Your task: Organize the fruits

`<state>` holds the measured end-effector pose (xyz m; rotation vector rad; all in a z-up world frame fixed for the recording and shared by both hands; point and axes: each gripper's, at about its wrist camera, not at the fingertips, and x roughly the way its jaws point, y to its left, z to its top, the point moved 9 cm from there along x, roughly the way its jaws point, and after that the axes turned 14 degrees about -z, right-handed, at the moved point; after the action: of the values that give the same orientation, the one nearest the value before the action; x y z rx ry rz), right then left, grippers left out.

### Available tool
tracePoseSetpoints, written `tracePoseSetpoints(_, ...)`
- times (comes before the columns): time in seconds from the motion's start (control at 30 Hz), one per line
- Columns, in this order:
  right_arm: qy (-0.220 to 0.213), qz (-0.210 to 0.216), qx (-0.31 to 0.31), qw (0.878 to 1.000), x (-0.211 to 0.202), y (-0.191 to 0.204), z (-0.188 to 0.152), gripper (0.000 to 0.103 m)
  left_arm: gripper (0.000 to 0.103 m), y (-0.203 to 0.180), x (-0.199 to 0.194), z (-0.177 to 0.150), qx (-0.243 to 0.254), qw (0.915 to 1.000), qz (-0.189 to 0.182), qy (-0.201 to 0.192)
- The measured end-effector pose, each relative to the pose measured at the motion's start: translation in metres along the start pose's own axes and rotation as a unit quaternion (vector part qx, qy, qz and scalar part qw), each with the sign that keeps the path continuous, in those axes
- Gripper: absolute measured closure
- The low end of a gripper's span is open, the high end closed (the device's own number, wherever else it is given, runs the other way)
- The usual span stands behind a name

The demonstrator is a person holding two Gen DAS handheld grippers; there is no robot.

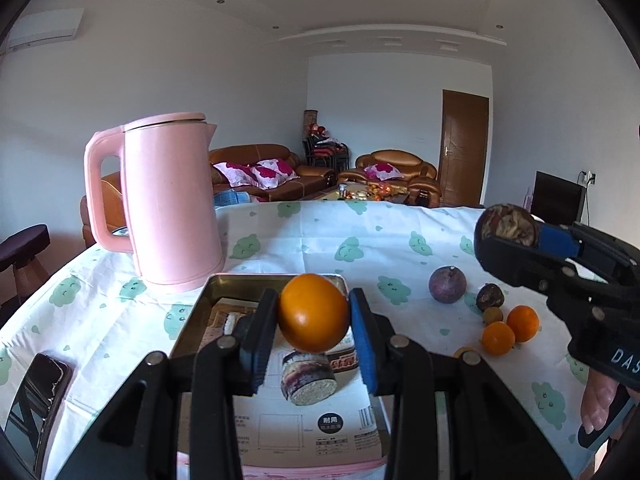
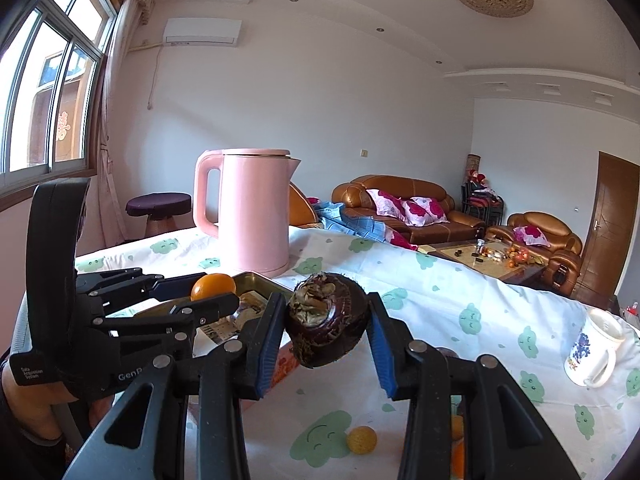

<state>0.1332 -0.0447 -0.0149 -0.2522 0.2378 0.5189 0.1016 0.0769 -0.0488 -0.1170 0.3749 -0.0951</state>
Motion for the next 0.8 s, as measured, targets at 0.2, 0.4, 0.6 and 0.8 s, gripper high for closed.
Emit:
tracePoseSetpoints(0.2, 0.007, 0.014, -0.006, 1.000, 0.008, 0.014, 0.001, 0.061, 0.066, 0.022, -0.006, -0.002, -0.013, 0.9998, 0.015, 0.005)
tracePoseSetpoints(0.4, 0.017, 0.032, -0.014, 0.999, 0.016, 0.033, -0.003, 0.061, 0.066, 0.048, -0.014, -0.002, -0.028, 0.9991, 0.031, 0.005)
tracePoseSetpoints(0.6, 0.029, 0.054, -0.028, 0.998, 0.024, 0.057, -0.009, 0.061, 0.066, 0.072, -0.014, -0.008, -0.046, 0.9979, 0.043, 0.016)
tracePoseSetpoints(0.8, 0.044, 0.075, -0.043, 0.995, 0.032, 0.080, -0.019, 0.061, 0.066, 0.072, -0.009, -0.014, -0.046, 0.9977, 0.039, 0.030)
